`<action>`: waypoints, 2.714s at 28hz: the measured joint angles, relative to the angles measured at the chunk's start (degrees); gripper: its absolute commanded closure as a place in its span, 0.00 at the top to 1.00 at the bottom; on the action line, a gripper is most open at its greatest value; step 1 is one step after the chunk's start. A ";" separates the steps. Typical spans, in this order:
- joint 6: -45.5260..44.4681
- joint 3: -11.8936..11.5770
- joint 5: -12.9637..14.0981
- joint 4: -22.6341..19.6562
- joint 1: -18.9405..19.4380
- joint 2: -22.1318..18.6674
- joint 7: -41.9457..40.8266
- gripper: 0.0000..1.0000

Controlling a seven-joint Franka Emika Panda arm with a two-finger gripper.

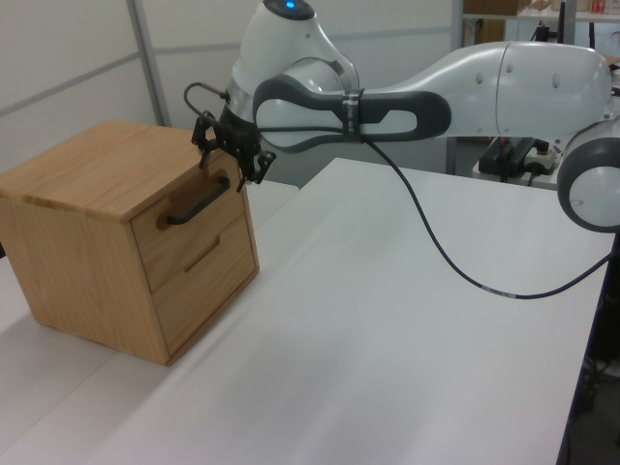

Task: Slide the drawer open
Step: 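Lower the gripper and close it around the black drawer handle, then pull the handle outward, sliding the upper drawer out of the cabinet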

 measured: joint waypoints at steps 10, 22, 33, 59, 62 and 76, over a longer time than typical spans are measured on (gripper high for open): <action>2.34 -0.08 0.00 0.00 -0.10 1.85 0.00 0.79; 2.36 -0.08 -0.02 0.02 -0.09 3.77 -0.08 0.60; 3.52 -0.11 -1.13 1.31 0.00 5.81 -0.28 0.00; -7.63 0.06 -1.50 -7.45 -0.11 -3.77 -1.36 0.00; -9.79 0.07 -1.33 -9.17 -0.11 -5.65 -1.71 0.00; -12.21 0.80 1.74 -17.42 0.24 -14.87 -4.71 0.00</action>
